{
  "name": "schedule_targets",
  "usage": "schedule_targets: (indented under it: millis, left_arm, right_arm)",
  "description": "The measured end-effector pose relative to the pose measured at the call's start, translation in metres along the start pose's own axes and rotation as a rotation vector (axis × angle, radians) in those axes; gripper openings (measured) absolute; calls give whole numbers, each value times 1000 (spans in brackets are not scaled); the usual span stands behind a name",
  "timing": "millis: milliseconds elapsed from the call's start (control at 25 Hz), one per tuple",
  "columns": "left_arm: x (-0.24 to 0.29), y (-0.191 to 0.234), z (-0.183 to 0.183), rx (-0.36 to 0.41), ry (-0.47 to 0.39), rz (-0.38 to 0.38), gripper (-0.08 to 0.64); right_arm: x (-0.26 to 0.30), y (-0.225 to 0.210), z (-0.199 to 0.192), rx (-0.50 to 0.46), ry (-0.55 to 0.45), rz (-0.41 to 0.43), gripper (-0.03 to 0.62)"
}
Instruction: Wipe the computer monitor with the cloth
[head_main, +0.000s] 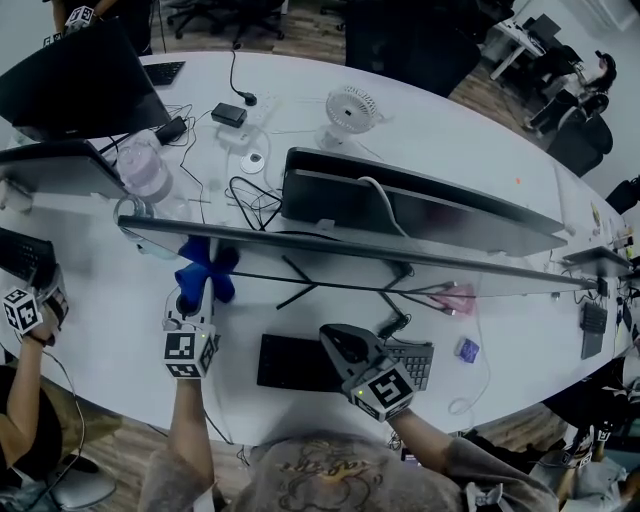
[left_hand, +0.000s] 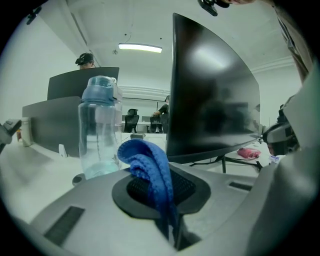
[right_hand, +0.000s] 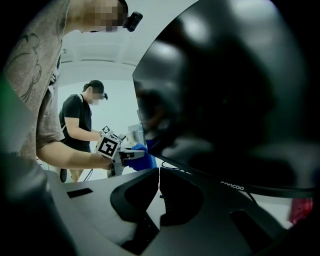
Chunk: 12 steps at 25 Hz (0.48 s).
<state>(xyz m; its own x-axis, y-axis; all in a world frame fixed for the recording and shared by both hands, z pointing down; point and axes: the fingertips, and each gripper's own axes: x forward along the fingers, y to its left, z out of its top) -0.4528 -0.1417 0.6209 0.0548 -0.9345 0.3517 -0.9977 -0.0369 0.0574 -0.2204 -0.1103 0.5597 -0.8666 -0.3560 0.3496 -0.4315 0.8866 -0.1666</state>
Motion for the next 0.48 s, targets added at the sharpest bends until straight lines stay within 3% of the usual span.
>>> schedule_targets:
  millis: [480]
  left_arm:
    - [2,-4,5,20,6,-16,48]
  right_arm:
    - [0,-2,-3,1,6,3,21]
